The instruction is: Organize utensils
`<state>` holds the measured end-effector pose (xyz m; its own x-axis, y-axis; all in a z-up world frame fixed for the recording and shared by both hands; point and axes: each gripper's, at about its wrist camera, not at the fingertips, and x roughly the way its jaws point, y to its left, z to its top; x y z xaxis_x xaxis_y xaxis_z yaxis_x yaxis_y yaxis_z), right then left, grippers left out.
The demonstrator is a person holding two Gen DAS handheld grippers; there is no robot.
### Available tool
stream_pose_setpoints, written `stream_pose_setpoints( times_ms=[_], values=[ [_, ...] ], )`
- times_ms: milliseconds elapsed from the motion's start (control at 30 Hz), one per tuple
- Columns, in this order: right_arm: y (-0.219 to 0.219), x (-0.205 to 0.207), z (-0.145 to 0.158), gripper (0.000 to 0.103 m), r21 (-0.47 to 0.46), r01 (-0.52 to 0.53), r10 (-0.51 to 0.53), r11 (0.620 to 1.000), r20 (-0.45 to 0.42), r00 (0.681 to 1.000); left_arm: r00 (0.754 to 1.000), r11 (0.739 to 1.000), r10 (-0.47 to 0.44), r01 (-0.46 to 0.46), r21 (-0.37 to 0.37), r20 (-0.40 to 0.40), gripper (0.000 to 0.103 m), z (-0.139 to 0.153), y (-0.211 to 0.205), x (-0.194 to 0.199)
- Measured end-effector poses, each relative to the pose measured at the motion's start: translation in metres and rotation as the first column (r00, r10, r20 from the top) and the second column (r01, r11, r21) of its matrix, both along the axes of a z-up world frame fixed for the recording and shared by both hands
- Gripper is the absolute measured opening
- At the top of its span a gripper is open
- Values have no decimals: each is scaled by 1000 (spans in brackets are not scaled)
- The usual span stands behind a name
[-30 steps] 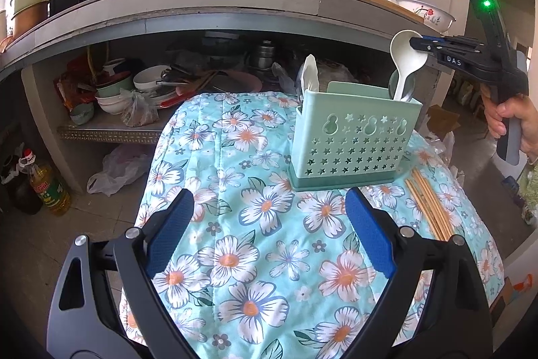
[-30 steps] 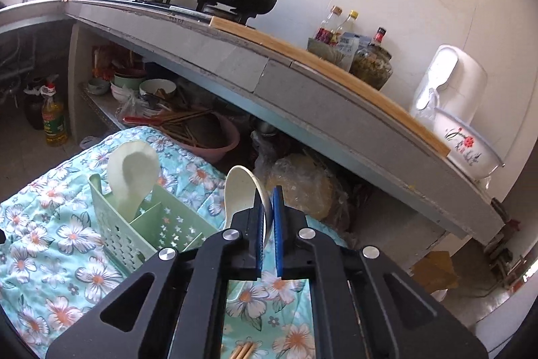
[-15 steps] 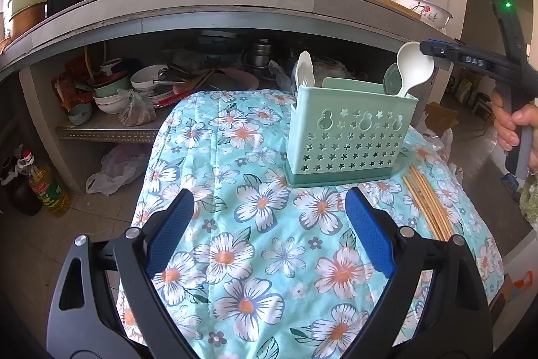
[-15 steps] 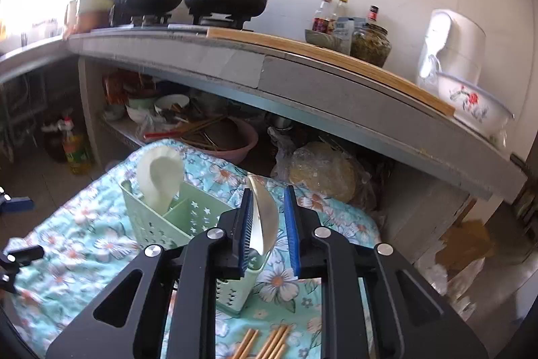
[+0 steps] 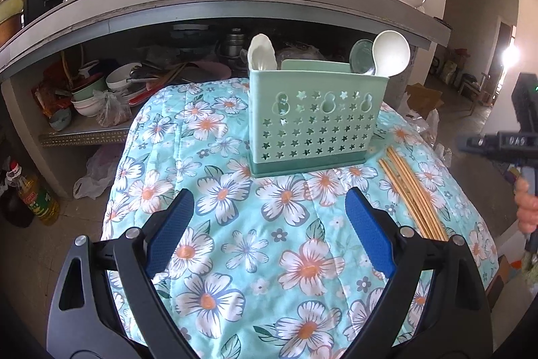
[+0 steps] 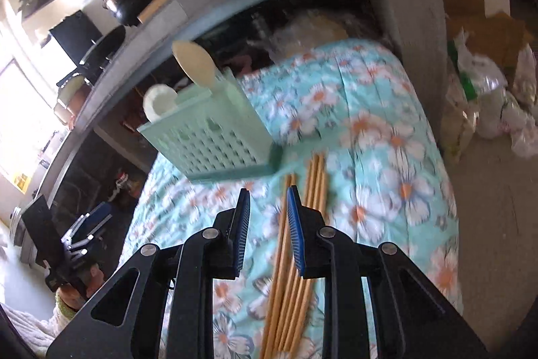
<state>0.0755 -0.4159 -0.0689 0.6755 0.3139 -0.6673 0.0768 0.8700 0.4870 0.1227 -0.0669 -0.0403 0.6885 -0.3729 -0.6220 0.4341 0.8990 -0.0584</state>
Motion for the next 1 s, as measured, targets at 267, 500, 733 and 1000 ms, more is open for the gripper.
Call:
stream_pose_setpoints(
  times_ms=[267,500,733,1000],
  values=[
    [-11,-4,-79,20,117,47,-28,992,-156,987,998,997,-64,65,32,-26,88,-6,-33,-17],
    [-22,-1,-94,12,189,35,-4,981,-159,987,992,994,-103,105,27,-66,88,-13,-56,-26],
    [-21,-2,-101,7,238,8,28,971,-147,989,978,988,-152,151,-20,-145,79,-22,-77,-20],
    [-32,-10,-107,7,313,16,24,949,-122,992,924,971,-231,201,-127,-304,57,-47,-106,1]
  ],
)
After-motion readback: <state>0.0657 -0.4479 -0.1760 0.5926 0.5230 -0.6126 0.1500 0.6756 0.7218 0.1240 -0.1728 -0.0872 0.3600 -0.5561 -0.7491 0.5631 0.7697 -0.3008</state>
